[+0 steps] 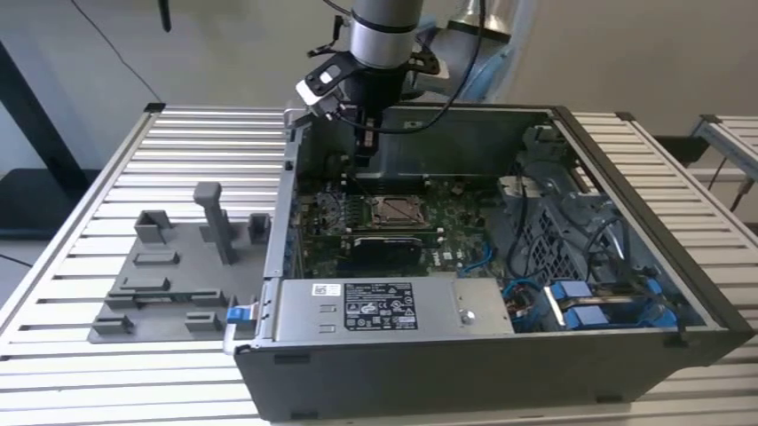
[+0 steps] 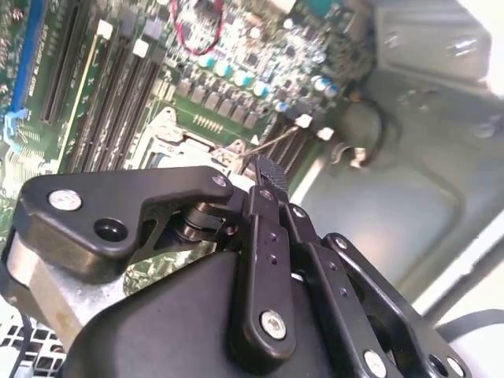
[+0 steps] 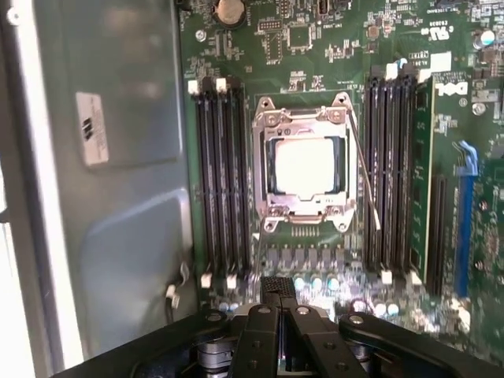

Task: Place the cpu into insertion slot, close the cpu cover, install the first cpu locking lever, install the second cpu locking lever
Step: 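Close the cpu cover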

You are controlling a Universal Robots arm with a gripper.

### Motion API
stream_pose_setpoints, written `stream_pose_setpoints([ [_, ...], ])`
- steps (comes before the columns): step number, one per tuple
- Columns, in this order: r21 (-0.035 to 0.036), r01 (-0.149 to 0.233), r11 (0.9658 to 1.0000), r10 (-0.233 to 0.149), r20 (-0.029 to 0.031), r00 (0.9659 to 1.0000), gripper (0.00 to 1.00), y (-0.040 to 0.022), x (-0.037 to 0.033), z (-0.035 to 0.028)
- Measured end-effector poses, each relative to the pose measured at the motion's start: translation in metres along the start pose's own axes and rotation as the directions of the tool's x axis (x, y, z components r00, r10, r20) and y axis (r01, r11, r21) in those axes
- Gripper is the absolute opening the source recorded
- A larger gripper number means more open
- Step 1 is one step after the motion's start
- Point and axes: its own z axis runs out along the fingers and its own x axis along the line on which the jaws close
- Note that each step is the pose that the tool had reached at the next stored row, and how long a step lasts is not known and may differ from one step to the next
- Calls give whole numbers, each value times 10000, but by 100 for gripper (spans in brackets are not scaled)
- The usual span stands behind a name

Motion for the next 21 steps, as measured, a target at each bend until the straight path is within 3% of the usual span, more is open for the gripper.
stream_pose_setpoints([
  [8,183,-7,9998,10,-122,9999,11,-186,16,22],
  [11,215,2,9998,3,-228,9997,11,-248,19,31],
  [14,261,10,9997,-2,-299,9996,11,-263,20,45],
  [17,270,6,9996,2,-297,9996,11,-259,14,97],
  [21,273,7,9996,1,-297,9996,11,-259,12,108],
])
